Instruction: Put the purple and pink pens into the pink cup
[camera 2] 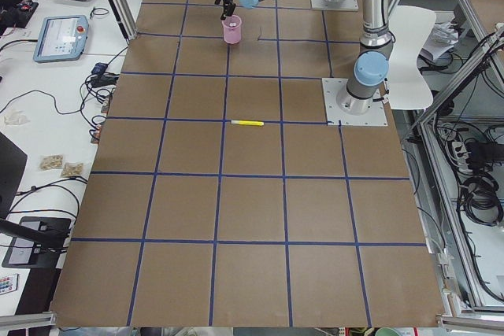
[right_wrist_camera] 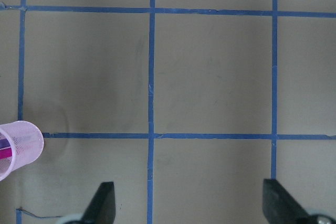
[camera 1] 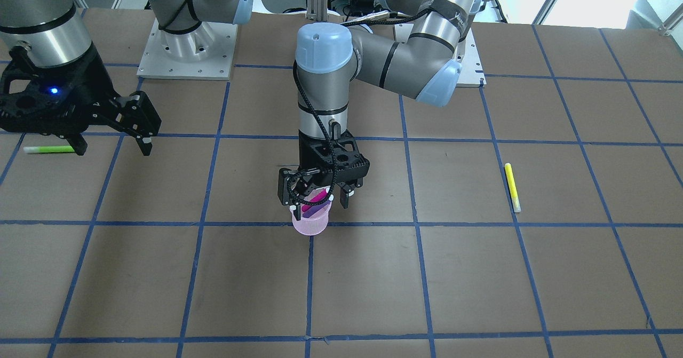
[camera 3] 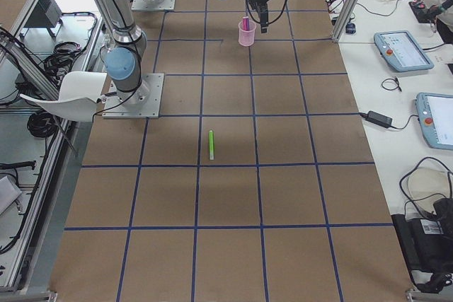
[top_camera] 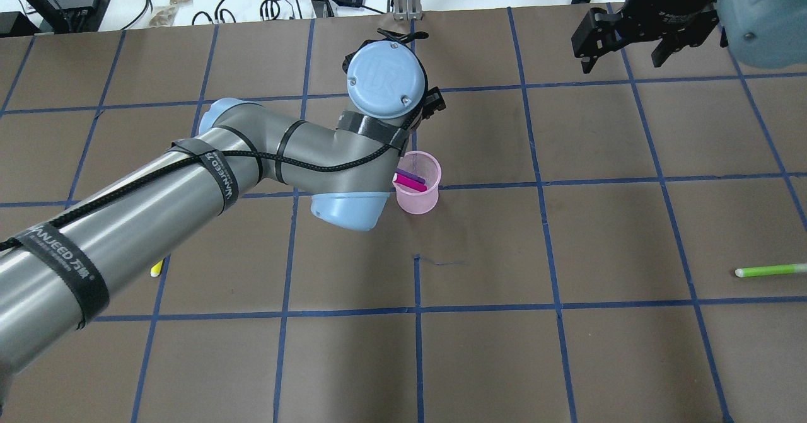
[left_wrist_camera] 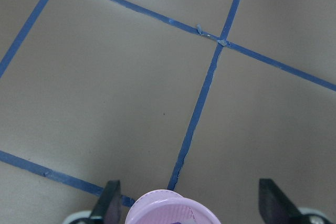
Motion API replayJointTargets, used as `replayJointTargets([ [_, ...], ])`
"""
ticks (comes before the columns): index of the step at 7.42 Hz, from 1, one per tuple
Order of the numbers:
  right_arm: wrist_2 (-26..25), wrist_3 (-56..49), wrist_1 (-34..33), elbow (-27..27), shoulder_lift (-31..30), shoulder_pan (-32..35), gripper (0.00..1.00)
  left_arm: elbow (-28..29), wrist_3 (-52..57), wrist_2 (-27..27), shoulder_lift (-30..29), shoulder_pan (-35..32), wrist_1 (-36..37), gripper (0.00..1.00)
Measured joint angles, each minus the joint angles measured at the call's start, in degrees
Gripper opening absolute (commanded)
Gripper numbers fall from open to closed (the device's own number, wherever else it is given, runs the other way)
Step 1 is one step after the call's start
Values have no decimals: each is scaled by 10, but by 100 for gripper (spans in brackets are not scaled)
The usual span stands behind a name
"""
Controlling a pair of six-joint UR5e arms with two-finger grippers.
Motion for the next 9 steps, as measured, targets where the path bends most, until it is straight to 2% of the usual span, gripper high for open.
replayJointTargets([
  [2, 0, 0, 1, 0, -2, 3, 100, 11, 107, -14, 23, 44, -62, 100],
  [5, 0, 1, 2, 0, -5, 12, 100, 60, 280, -76, 68, 116, -265, 100],
  [7, -1, 23, 6, -5, -11, 22, 100, 85, 354, -80, 101, 160, -389, 100],
  [9, -3, 48, 29, -19, -11, 37, 100, 92, 399, -82, 133, 223, -474, 100],
])
